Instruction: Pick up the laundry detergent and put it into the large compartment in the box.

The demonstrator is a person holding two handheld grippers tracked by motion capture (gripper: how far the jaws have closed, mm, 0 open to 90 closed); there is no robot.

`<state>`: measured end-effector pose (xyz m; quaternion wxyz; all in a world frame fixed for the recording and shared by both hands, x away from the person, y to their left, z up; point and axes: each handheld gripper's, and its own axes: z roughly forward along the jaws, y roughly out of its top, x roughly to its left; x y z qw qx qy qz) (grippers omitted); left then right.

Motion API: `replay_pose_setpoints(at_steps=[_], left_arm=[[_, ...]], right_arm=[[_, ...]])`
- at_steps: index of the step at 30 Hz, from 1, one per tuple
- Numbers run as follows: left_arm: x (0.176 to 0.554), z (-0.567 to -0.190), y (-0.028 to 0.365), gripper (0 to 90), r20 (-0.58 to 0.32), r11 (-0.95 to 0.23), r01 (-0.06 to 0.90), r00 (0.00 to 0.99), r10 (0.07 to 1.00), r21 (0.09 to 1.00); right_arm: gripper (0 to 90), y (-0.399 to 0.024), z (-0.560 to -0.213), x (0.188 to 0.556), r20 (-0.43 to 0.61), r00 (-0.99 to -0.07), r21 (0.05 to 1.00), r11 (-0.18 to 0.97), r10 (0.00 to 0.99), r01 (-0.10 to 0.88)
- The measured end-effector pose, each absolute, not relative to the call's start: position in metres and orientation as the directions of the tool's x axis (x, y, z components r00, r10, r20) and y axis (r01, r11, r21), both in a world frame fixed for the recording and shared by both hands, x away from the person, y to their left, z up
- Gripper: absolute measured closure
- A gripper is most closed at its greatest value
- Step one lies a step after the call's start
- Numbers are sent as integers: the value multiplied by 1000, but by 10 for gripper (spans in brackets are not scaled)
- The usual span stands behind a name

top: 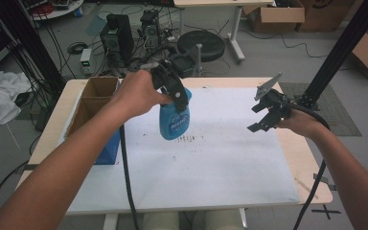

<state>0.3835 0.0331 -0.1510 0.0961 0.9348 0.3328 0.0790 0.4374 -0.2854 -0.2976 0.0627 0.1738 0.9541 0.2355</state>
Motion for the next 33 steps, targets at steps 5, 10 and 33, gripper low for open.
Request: replay_pose_setpoints(at_steps=[5,10,33], left_arm=[[393,-139,51,379,71,-697,681,702,709,223],[400,-125,71,379,47,-606,762,613,789,230],[414,-59,141,379,45,-324,906,324,945,273]], right_arm=[[159,-283,-298,437,-38,-933,472,829,358,299],[159,-281,-298,438,-40,-934,470,832,354,295],[159,-269,-300,440,-38,-945,468,841,325,271]])
